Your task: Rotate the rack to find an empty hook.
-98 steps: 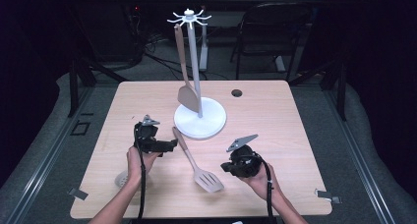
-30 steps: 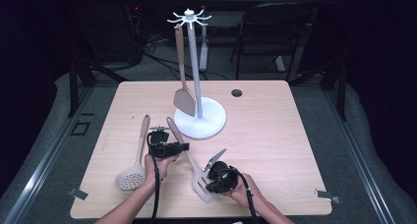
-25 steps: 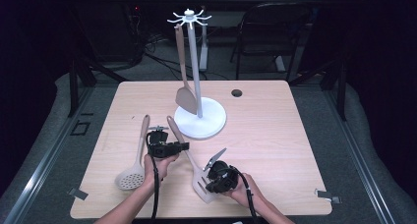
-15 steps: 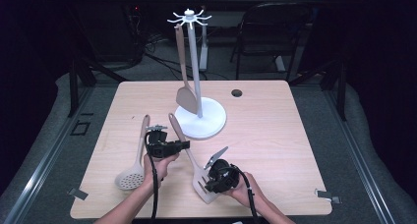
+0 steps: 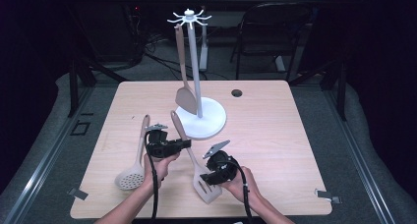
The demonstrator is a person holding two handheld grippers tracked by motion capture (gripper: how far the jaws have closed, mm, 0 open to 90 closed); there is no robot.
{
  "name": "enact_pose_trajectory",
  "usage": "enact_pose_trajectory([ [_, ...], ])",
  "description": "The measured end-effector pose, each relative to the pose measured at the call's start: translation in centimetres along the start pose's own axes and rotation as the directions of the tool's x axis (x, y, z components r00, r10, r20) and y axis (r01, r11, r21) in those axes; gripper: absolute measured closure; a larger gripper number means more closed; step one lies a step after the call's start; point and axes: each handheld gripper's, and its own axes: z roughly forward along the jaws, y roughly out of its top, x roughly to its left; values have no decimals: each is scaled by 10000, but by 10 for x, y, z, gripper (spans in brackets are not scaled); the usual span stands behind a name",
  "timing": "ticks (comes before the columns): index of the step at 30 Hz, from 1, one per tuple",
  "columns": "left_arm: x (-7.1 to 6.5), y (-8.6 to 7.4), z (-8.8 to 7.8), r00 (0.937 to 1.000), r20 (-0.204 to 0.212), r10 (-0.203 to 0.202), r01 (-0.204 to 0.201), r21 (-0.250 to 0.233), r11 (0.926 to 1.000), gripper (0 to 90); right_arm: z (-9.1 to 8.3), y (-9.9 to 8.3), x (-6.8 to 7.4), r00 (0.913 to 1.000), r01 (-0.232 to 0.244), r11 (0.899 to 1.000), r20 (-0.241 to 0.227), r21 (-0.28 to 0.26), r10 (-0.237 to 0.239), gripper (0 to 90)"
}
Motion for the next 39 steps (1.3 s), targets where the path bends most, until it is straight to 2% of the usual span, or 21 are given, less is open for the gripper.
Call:
enact_pose_trajectory([
  [4, -3, 0, 0, 10000, 64, 56, -55, -117, 9999, 712, 2, 4, -3, 9997, -223, 9993, 108, -312, 227, 538],
  [5, -3, 1, -1, 9999, 76, 80, -80, -103, 9999, 713, 3, 6, -4, 9998, -186, 9996, 93, -224, 188, 535],
  [10, -5, 1, -2, 9996, 132, 234, -232, -174, 9996, 715, 12, 12, -4, 9998, -177, 9987, 31, -468, 179, 540],
  [16, -8, 2, -4, 9987, 247, 441, -435, -240, 9988, 715, 17, 15, -10, 9996, -251, 9968, -175, -764, 238, 601],
  [19, -8, 2, -5, 9980, 329, 536, -527, -275, 9982, 716, 16, 14, -10, 9993, -175, 9962, -335, -855, 147, 663],
  [22, -7, 2, -4, 9980, 441, 459, -446, -301, 9986, 717, 17, 14, -10, 9993, -148, 9953, -369, -961, 113, 676],
  [25, -7, 1, -5, 9976, 503, 467, -449, -352, 9984, 718, 17, 12, -11, 9980, -356, 9932, -552, -1113, 296, 691],
  [30, -5, -3, -4, 9943, 930, 519, -464, -596, 9971, 720, 15, 10, -11, 9979, -442, 9911, -516, -1257, 380, 701],
  [35, -6, -6, 1, 9907, 1217, 605, -555, -442, 9975, 719, 14, 10, -11, 9979, -522, 9905, -459, -1270, 467, 707],
  [36, -7, -6, 2, 9905, 1289, 490, -439, -415, 9982, 720, 13, 10, -11, 9980, -527, 9903, -424, -1283, 476, 709],
  [39, -10, -6, 3, 9883, 1333, 742, -696, -389, 9968, 742, 10, 11, -11, 9983, -473, 9899, -406, -1337, 422, 716],
])
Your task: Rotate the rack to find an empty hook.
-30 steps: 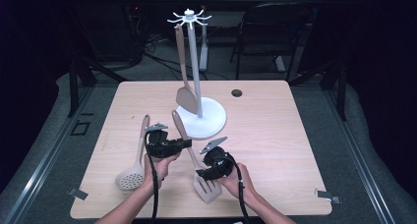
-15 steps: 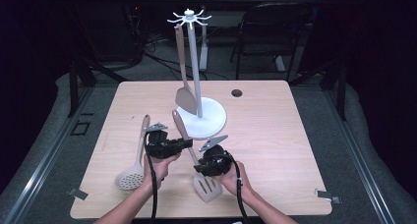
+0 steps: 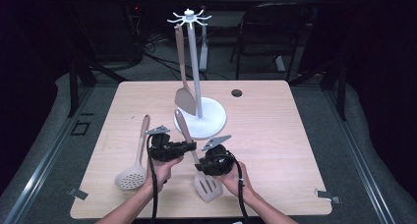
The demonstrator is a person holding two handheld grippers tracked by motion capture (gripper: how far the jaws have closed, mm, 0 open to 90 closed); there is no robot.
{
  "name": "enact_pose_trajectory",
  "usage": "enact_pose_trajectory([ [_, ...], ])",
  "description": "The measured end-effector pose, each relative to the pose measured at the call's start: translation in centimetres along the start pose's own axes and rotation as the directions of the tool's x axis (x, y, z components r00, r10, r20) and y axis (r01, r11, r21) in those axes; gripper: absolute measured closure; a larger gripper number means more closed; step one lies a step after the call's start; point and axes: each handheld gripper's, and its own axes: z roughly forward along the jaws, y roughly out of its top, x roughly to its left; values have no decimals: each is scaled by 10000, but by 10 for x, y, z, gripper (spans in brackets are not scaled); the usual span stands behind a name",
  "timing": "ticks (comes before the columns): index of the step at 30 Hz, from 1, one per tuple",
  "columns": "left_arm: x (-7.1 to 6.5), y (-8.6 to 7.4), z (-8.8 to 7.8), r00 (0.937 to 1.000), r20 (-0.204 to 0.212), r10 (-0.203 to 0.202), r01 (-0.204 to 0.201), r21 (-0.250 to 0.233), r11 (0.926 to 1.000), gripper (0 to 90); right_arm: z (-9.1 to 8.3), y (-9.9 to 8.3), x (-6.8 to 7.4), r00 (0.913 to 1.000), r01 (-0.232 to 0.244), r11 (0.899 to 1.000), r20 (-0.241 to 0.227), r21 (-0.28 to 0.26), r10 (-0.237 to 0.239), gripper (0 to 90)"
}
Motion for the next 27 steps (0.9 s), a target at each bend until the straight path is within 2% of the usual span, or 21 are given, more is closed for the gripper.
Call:
enact_pose_trajectory([
  [5, -5, 2, 1, 9999, -88, 87, -88, -61, 9999, 750, -4, 1, -1, 10000, -53, 10000, -25, 18, 53, 708],
  [7, -6, 2, 1, 10000, -9, 97, -97, -100, 9999, 753, -5, 1, -2, 9999, -120, 9997, -31, 209, 121, 598],
  [11, -7, 4, 0, 9999, 117, 54, -52, -119, 9999, 759, -14, -2, -8, 9994, -320, 9993, -155, 167, 323, 462],
  [14, -7, 6, -1, 9999, 139, -25, 26, -42, 10000, 764, -24, -4, -12, 9991, -416, 9990, -75, 148, 417, 358],
  [16, -6, 9, -2, 9986, 462, -268, 264, 108, 9996, 772, -29, -5, -15, 9993, -376, 9982, -15, 469, 377, 274],
  [20, -10, 13, -5, 9988, 492, 49, -57, 161, 9999, 775, -40, -10, -24, 9985, -536, 9962, 121, 692, 529, 208],
  [27, -18, 24, -11, 9965, 293, 787, -786, -53, 9969, 777, -65, -19, -35, 9965, -545, 9969, 668, 569, 507, 124],
])
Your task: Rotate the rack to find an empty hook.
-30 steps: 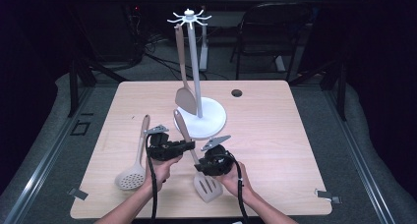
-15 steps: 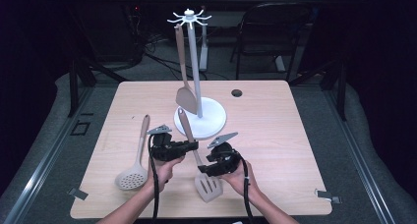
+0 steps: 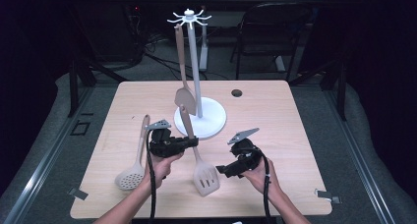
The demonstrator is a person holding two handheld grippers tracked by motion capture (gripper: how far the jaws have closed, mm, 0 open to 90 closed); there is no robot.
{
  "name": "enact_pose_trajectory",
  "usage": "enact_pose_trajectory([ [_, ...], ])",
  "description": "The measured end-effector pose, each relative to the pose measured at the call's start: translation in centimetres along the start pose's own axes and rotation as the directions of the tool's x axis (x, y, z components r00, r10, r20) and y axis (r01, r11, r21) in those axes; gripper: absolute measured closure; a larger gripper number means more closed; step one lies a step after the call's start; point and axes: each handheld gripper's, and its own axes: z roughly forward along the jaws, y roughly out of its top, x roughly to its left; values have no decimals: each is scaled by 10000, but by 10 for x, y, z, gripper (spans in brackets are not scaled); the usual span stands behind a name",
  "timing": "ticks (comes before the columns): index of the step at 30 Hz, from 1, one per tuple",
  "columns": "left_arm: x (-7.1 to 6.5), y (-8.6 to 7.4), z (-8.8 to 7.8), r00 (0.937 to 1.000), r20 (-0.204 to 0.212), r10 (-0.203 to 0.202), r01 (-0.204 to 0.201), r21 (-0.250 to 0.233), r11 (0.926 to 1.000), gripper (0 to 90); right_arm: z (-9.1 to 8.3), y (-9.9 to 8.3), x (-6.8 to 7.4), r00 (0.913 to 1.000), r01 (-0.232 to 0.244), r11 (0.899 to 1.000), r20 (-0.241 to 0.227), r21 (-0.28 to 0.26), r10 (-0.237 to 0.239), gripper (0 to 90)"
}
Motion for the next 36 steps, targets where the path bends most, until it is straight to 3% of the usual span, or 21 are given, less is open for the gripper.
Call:
enact_pose_trajectory([
  [12, -8, 19, -8, 9950, 47, 993, -993, -68, 9950, 778, -23, -28, -20, 9974, -441, 9990, 567, -30, 442, 49],
  [23, -20, 50, -12, 9788, 161, 2041, -2043, 132, 9788, 777, -16, -28, -30, 9943, -728, 9971, 792, 227, 708, 19],
  [36, -18, 77, -16, 9690, 81, 2468, -2469, 99, 9690, 777, -19, -28, -39, 9918, -785, 9967, 1026, 205, 760, 14],
])
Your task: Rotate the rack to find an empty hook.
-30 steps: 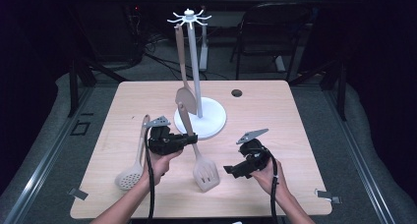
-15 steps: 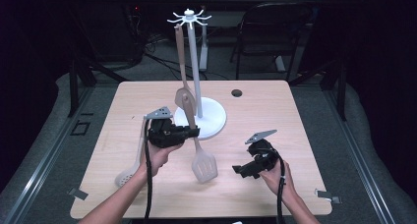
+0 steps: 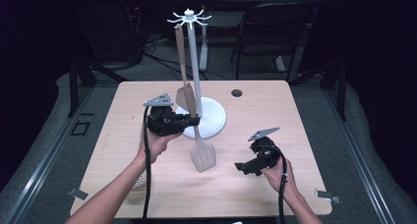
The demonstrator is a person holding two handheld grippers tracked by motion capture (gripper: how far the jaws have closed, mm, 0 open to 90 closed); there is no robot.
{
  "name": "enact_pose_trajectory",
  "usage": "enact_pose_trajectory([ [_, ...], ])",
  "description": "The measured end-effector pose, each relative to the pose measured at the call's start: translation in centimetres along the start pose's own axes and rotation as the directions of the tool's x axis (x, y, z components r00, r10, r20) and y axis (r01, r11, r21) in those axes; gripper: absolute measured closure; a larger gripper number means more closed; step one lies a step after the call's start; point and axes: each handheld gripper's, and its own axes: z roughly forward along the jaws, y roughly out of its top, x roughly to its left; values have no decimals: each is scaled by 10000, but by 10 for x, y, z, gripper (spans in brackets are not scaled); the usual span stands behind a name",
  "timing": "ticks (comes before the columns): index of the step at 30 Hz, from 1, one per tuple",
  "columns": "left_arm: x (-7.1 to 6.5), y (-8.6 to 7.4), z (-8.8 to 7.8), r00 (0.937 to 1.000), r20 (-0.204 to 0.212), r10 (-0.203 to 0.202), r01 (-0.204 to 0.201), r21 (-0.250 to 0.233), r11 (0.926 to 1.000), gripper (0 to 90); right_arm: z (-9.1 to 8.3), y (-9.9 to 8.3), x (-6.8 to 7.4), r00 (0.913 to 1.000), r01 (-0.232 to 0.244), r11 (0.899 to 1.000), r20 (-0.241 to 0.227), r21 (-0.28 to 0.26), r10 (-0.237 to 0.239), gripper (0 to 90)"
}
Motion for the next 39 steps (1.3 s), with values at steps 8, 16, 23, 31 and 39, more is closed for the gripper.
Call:
enact_pose_trajectory([
  [8, 5, 8, 2, 9998, -34, 176, -175, 204, 9996, 776, 3, 2, 1, 10000, 24, 10000, -70, 52, -24, 19],
  [16, 9, 14, 1, 9995, -144, 270, -266, 260, 9993, 776, 3, 2, 0, 10000, 38, 10000, -89, 91, -37, 25],
  [23, 11, 23, -1, 9990, -225, 389, -383, 244, 9990, 776, 3, 2, -1, 10000, 1, 10000, -70, 36, -1, 28],
  [31, 12, 31, -2, 9983, -251, 524, -518, 250, 9983, 776, 4, 2, -2, 9999, 139, 9997, 84, 192, -141, 31],
  [39, 14, 46, -3, 9969, -328, 714, -709, 174, 9973, 776, 5, 2, -3, 10000, 88, 9998, 21, 152, -89, 34],
])
